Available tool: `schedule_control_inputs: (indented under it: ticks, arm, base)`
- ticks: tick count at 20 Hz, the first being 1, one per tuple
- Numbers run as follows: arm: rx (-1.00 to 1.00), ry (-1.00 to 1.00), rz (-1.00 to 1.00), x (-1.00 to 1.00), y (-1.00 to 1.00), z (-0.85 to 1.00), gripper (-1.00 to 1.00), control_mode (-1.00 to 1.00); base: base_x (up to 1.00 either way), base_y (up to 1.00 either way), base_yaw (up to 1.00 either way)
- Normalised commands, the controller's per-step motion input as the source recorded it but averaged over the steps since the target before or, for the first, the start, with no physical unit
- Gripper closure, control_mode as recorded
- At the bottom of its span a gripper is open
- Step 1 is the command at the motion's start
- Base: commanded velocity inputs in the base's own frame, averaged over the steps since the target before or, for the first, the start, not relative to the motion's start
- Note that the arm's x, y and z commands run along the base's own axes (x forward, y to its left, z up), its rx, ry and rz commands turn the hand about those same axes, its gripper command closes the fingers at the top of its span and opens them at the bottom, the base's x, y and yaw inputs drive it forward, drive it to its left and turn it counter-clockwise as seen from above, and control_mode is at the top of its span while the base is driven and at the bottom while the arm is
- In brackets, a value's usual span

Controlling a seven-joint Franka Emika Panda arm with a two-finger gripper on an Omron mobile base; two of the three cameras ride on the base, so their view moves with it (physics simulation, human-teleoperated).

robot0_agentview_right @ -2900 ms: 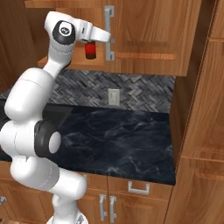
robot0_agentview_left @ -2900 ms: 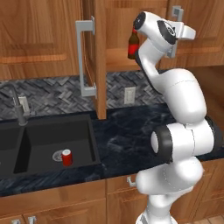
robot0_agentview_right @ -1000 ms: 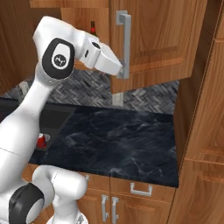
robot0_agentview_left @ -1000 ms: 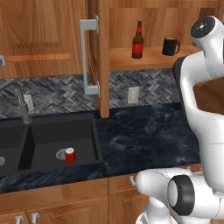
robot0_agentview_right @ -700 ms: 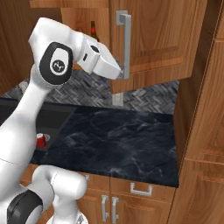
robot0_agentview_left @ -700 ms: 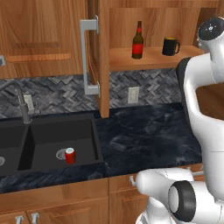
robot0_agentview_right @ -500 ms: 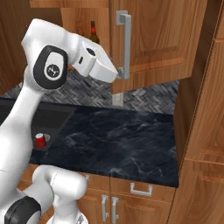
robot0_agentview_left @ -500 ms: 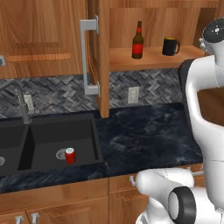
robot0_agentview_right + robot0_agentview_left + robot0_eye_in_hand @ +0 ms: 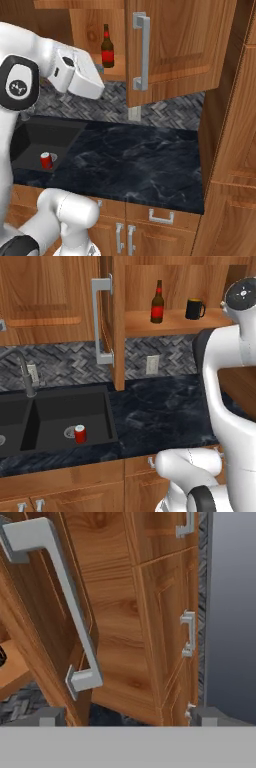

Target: Open the cabinet directly in front. Then move the beer and the mug to the dining counter with the candle on it.

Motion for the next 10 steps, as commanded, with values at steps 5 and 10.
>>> schedule_control_inputs:
  ticks: [5,10]
  arm:
    - [0.0,0.01,-0.02,0.02,0.48,0.0,-1.0,-1.0]
    - [0.0,0.0,0.0,0.35,0.13,0.0,-1.0,-1.0]
  base:
    - [0.0,0.0,0.0]
    - [0.0,0.0,0.0]
